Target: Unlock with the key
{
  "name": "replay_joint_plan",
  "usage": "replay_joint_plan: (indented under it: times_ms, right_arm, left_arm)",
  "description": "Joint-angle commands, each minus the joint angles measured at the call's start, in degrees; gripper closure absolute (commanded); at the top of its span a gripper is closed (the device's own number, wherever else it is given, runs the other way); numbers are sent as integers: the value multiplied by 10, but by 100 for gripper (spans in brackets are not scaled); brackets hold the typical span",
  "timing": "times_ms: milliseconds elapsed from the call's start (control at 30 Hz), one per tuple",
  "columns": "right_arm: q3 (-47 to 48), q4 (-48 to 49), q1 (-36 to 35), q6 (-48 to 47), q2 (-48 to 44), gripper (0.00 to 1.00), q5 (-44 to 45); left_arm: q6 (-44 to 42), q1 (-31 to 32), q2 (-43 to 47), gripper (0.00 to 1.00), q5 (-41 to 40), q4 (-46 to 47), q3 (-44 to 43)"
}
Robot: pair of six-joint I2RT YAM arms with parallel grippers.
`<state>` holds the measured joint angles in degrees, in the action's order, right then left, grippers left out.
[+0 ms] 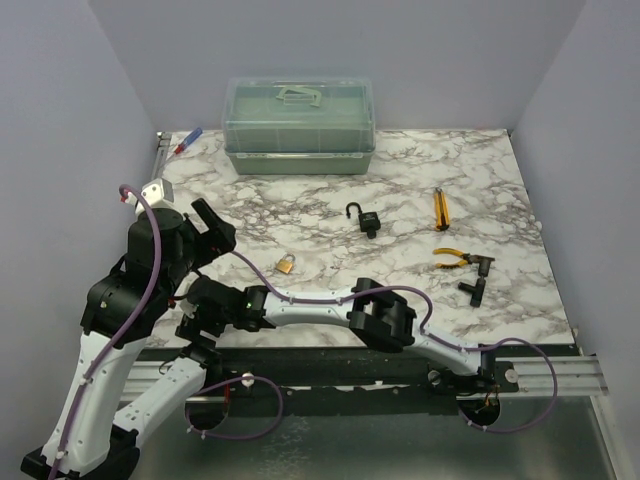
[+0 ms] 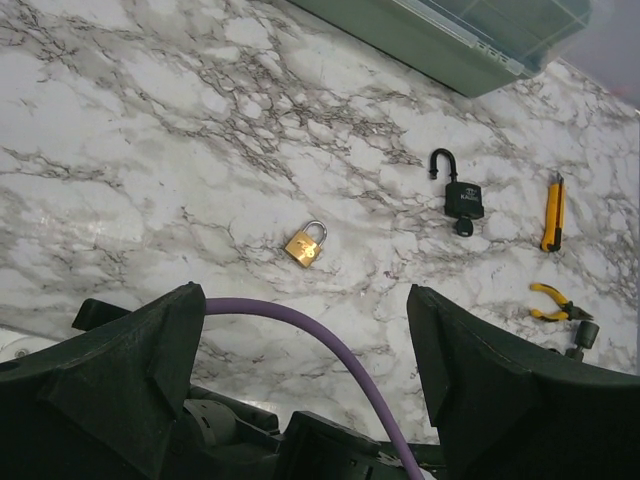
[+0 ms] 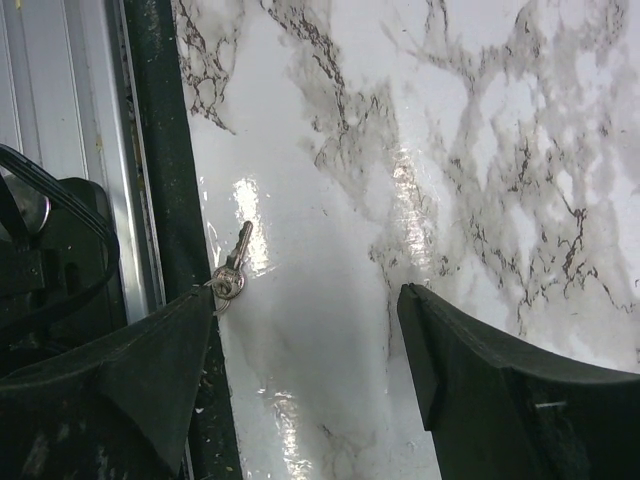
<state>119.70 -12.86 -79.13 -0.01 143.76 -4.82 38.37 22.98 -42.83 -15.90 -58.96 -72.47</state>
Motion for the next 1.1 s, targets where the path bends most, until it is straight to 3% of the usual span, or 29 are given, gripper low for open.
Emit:
replay_joint_plan:
  times_ms: [0,233,467,600,1067]
  right_arm:
    - [0,21,-42,-36,24,17,-77]
    - [-16,43,-42,-59,25,17,-105]
    - [-82,86,-41,-146,6,17,-176]
    - [-81,61,-40,-180,13,16,-205]
    - [-119,142,-40,-171,11,17,-89]
  left_arm:
    - [-13,1,0,12,11,16,9]
    - [-20,1,-6,12,11,24,-16]
    - [-28,0,-13,12,19,34,-12]
    - [-32,0,-11,12,24,37,-5]
    - [-33,0,-9,12,28,48,14]
